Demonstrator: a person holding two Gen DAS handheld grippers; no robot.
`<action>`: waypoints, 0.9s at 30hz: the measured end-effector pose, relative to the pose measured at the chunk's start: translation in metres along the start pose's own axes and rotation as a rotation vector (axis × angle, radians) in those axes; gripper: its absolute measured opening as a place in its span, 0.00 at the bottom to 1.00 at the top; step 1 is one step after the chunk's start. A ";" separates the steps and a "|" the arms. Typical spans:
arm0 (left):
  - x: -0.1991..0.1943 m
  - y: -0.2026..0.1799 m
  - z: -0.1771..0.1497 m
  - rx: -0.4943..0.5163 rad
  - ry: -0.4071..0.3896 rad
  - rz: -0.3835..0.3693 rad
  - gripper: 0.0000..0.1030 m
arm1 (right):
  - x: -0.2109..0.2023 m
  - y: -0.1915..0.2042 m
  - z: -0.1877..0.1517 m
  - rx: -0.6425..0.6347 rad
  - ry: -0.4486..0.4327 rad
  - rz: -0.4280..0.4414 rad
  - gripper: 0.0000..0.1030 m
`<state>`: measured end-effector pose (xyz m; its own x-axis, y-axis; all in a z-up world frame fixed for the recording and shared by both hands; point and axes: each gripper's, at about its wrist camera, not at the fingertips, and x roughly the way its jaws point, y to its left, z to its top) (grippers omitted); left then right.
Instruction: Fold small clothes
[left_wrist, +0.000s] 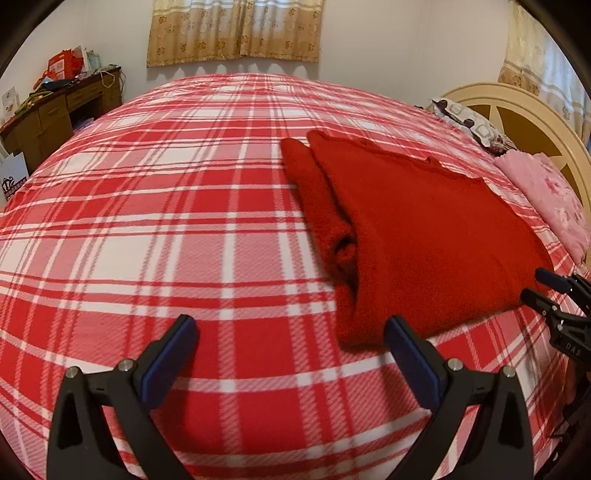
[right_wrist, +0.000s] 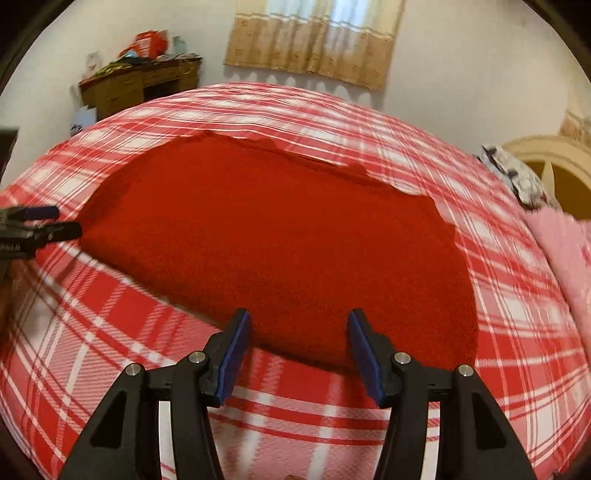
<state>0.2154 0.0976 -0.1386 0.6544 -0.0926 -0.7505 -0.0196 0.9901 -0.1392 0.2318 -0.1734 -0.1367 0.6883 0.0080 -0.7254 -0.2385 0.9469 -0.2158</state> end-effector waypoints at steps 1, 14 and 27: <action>-0.001 0.004 0.000 -0.002 0.004 0.003 1.00 | 0.000 0.004 0.002 -0.006 -0.005 0.006 0.54; 0.012 0.055 0.033 -0.139 0.035 -0.051 1.00 | -0.005 0.092 0.019 -0.195 -0.068 0.069 0.60; 0.047 0.038 0.066 -0.274 0.067 -0.356 1.00 | 0.018 0.171 0.039 -0.394 -0.125 -0.020 0.60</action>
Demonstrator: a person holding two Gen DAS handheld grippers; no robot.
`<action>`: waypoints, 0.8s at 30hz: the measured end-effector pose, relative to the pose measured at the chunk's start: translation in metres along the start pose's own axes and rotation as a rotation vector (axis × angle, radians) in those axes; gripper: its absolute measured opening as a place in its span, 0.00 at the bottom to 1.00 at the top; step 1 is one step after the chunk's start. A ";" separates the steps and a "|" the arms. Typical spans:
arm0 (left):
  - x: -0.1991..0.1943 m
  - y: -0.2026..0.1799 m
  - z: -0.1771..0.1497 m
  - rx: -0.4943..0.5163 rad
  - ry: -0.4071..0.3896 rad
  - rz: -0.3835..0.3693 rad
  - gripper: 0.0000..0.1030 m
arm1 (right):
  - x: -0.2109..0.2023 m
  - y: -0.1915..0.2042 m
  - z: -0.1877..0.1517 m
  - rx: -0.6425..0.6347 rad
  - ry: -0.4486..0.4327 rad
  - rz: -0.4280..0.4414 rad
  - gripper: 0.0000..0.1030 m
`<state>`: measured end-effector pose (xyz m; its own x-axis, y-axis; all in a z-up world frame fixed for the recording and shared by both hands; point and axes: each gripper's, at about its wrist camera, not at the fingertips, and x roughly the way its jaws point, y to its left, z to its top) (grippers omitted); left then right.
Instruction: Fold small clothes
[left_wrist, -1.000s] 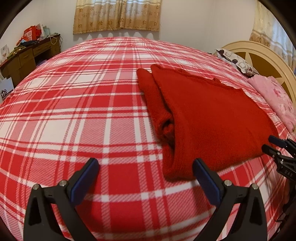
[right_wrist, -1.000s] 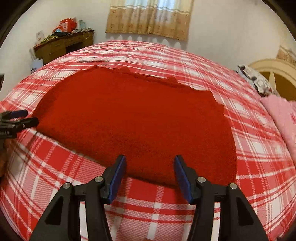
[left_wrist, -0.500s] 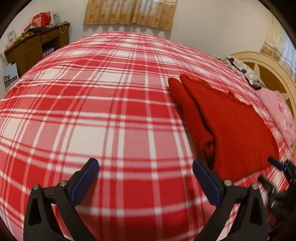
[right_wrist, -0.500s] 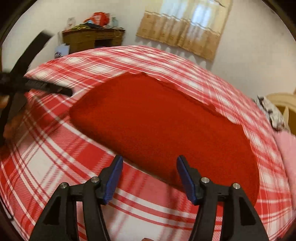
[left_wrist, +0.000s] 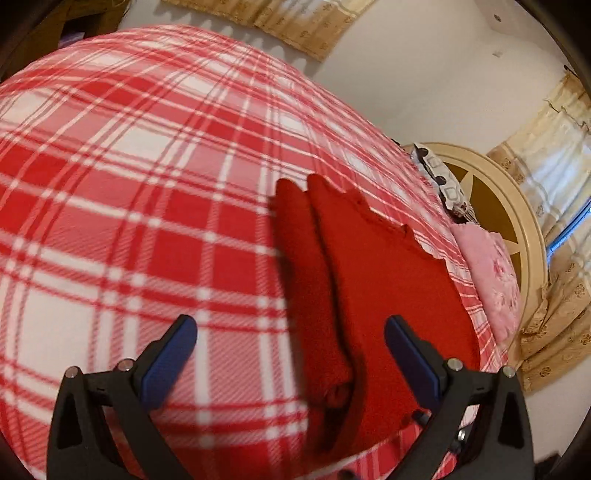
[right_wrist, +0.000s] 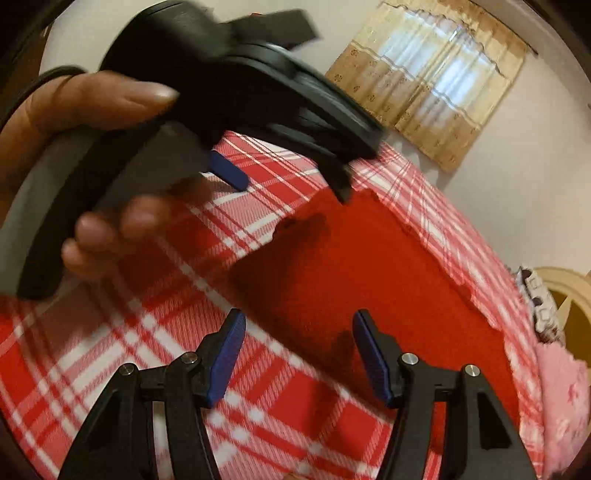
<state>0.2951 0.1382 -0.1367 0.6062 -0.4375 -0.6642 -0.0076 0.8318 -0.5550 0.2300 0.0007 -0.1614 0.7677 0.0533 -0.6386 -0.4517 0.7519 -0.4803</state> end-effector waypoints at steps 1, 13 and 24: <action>0.005 -0.004 0.001 0.017 0.009 -0.004 1.00 | 0.003 0.000 0.000 0.001 0.000 -0.009 0.60; 0.039 -0.014 0.032 0.073 0.052 -0.081 0.97 | 0.016 -0.008 0.000 0.039 -0.009 -0.007 0.38; 0.047 0.000 0.043 0.021 0.060 -0.086 0.39 | 0.011 -0.004 0.010 0.030 -0.009 0.027 0.08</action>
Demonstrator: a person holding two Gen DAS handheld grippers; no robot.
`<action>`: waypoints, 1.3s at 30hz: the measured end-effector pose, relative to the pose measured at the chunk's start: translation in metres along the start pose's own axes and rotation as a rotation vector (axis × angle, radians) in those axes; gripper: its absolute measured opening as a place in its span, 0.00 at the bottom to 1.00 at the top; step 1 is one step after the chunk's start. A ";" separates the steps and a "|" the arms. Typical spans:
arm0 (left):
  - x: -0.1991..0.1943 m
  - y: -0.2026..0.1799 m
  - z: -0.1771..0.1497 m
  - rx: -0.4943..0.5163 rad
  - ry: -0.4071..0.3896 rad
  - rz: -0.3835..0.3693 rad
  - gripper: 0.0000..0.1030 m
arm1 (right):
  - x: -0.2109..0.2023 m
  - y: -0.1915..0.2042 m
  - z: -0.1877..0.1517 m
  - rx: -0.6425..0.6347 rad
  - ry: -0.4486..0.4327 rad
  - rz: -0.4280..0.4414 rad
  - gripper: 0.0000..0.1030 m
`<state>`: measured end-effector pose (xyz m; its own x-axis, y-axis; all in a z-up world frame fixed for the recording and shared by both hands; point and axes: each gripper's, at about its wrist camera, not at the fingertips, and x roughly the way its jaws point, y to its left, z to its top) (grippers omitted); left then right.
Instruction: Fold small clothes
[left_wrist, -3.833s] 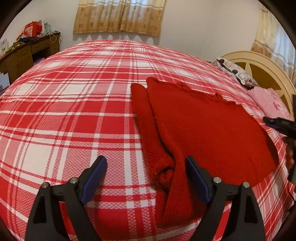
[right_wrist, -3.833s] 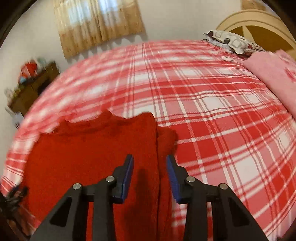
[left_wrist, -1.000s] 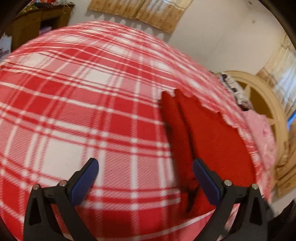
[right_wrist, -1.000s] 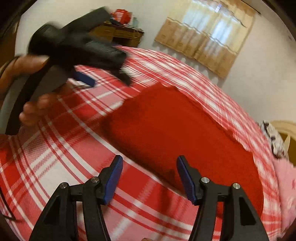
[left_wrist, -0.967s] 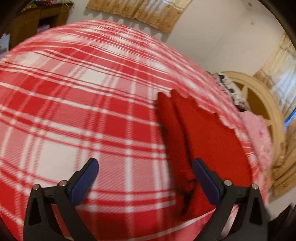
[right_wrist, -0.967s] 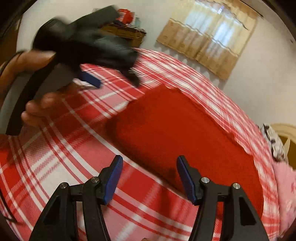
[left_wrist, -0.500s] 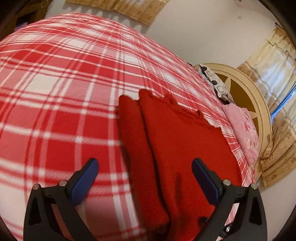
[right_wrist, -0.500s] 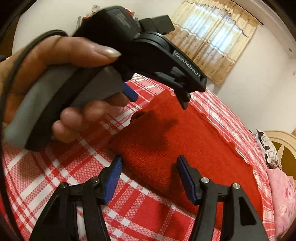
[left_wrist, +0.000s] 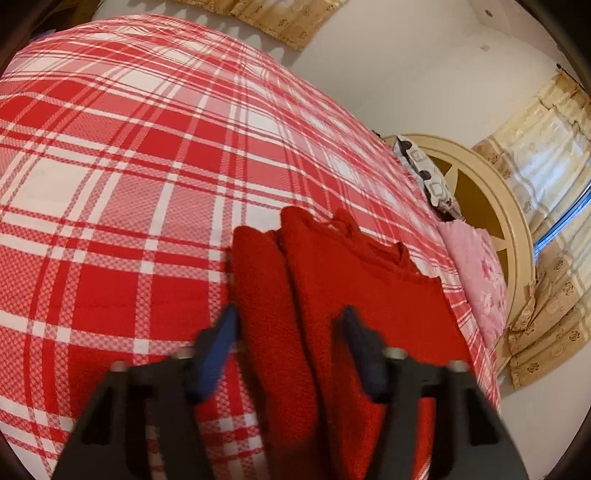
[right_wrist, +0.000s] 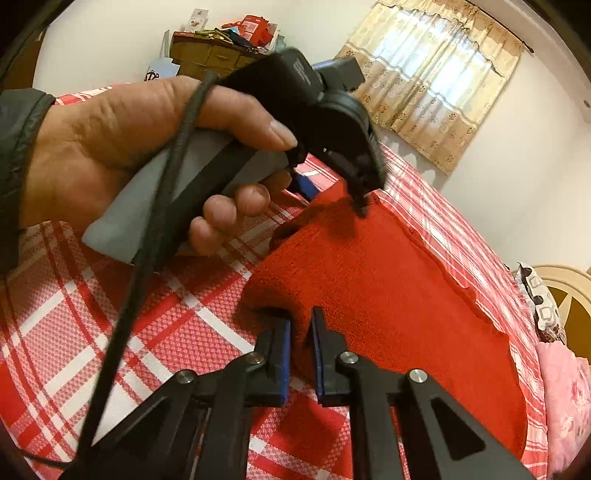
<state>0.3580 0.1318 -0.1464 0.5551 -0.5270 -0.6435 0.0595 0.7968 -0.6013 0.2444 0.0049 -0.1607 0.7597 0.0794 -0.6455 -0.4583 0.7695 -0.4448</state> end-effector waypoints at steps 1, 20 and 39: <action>0.002 0.001 0.000 -0.006 0.015 0.006 0.33 | -0.002 -0.001 0.001 0.000 -0.002 0.002 0.08; -0.008 0.009 0.002 -0.128 -0.005 -0.107 0.16 | -0.021 -0.046 -0.027 0.189 -0.025 0.103 0.07; -0.004 -0.072 0.011 -0.095 -0.091 -0.187 0.16 | -0.057 -0.099 -0.064 0.329 -0.107 0.033 0.06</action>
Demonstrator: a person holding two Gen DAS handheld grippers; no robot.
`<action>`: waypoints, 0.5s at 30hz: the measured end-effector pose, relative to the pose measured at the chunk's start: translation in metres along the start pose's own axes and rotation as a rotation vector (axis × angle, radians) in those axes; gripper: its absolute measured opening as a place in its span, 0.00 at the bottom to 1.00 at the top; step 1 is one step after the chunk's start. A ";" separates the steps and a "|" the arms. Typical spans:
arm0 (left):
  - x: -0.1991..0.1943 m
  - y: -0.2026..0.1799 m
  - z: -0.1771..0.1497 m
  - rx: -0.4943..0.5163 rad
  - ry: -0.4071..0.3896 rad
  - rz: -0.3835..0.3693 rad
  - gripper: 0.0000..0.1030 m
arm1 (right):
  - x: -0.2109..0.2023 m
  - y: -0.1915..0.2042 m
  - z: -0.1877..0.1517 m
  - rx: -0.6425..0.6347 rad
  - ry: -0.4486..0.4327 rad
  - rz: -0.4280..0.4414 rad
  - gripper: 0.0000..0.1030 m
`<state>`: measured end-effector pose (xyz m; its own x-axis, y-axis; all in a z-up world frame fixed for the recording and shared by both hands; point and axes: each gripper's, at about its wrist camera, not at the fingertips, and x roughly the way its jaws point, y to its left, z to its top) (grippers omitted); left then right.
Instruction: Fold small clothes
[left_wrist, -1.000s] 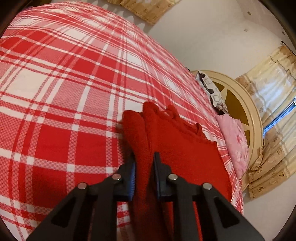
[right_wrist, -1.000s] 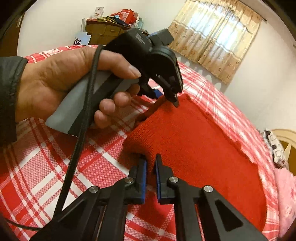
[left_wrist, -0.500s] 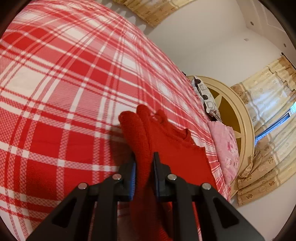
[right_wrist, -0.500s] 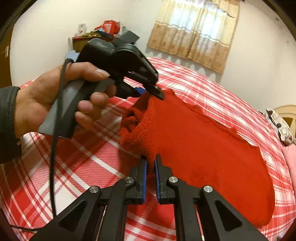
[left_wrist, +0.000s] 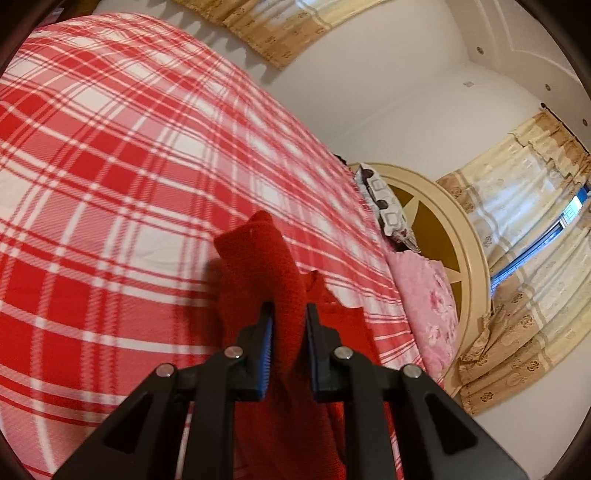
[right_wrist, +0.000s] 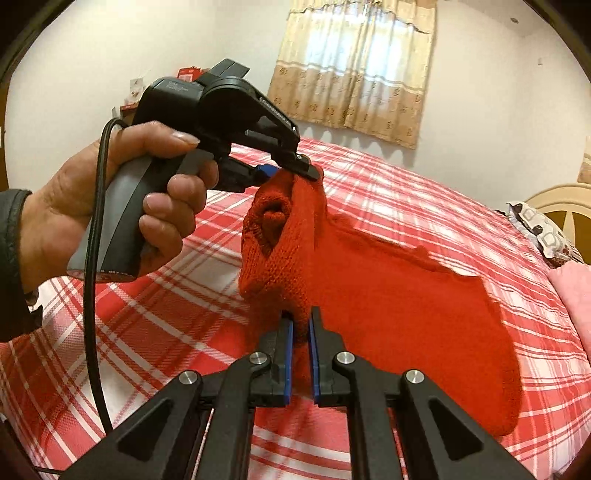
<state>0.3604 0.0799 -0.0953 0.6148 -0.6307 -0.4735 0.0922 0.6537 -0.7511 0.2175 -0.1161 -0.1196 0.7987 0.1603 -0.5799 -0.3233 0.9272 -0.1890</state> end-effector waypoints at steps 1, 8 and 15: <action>0.004 -0.005 0.001 0.005 0.000 -0.005 0.16 | -0.002 -0.004 0.000 0.005 -0.004 -0.005 0.06; 0.019 -0.031 0.001 0.043 0.004 -0.032 0.16 | -0.012 -0.031 -0.001 0.044 -0.013 -0.028 0.06; 0.035 -0.047 -0.006 0.073 0.023 -0.030 0.16 | -0.013 -0.050 -0.007 0.080 -0.004 -0.038 0.06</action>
<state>0.3728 0.0245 -0.0787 0.5930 -0.6595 -0.4619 0.1679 0.6623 -0.7301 0.2196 -0.1673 -0.1081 0.8118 0.1254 -0.5703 -0.2511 0.9567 -0.1471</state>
